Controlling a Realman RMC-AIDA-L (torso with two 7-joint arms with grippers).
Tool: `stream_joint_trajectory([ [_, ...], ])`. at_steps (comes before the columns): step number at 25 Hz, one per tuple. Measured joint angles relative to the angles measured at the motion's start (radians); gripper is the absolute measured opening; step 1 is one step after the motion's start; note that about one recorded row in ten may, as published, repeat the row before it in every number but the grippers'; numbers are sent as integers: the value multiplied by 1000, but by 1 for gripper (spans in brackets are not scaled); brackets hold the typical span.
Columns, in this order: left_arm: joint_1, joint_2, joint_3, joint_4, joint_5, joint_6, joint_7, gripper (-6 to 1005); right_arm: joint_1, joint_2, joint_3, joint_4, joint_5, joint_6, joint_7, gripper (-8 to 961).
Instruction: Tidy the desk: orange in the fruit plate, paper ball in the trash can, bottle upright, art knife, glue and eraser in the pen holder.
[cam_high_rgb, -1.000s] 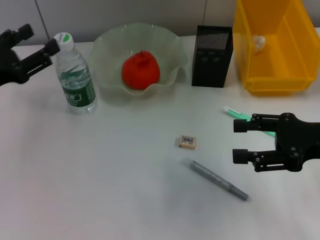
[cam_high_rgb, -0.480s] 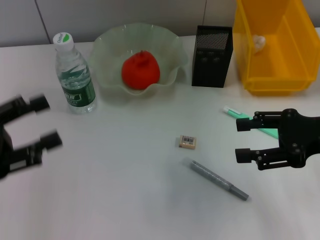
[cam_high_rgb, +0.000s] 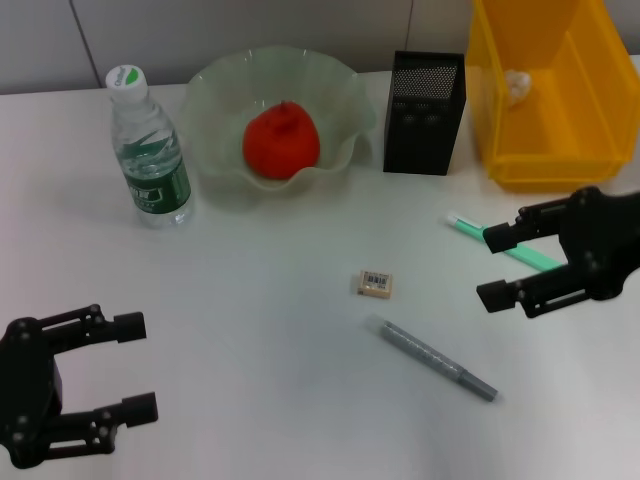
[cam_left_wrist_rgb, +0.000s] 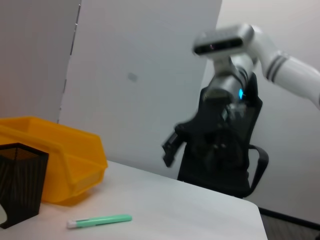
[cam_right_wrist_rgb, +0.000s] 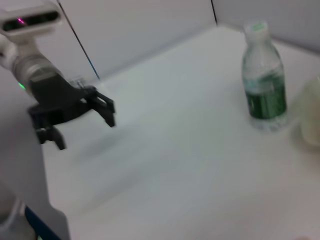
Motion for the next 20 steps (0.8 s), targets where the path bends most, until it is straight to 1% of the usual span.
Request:
stream_joint_trajectory([
  [2,3,-1,1,-1,9,3,20,786,57,-4,-24,-54,-63,-18,101,788],
  [3,6,-1,1,-4,19,5,39,786,118,-12,-58,-87,-131,-20,189,788],
  [4,6,-1,1,-4,19,5,39,786,118,-12,-58,-87,-131,-20,189,788],
  [7,6,-2,1,-5,49,7,50,786,210,-23,-116,-97,-248,-14,301,788],
  [8,2,-5,1,-6,74,8,50,786,272,-24,-145,-84,-357,-2,356,788],
  [9,2,-5,1,-6,74,8,50,786,272,-24,-145,-84,-357,-2,356,788],
  [10,-1,-8,1,-6,86,8,50,786,333,-21,-163,-58,-481,15,387,788],
  [11,-2,-11,1,-6,93,8,50,786,333,-21,-163,-58,-481,15,387,788],
  [12,-3,-13,1,-6,98,8,50,786,360,-17,-167,-36,-531,25,393,788],
  [13,-3,-19,1,-4,105,7,50,786,412,-12,-172,23,-630,54,402,788],
  [14,-3,-19,1,-4,105,7,50,786,412,-12,-172,23,-630,54,402,788],
  [15,-4,-23,1,-3,111,5,52,786,434,-11,-172,62,-669,75,403,788],
  [17,-4,-25,1,-3,112,4,55,787,467,-11,-173,147,-720,122,403,788],
  [18,-5,-26,1,-5,113,4,62,787,490,-13,-178,230,-749,172,398,787],
  [19,-5,-26,1,-5,113,4,62,787,490,-13,-178,230,-749,172,398,787],
  [20,-5,-27,1,-6,113,4,64,787,498,-16,-191,279,-757,209,397,787],
])
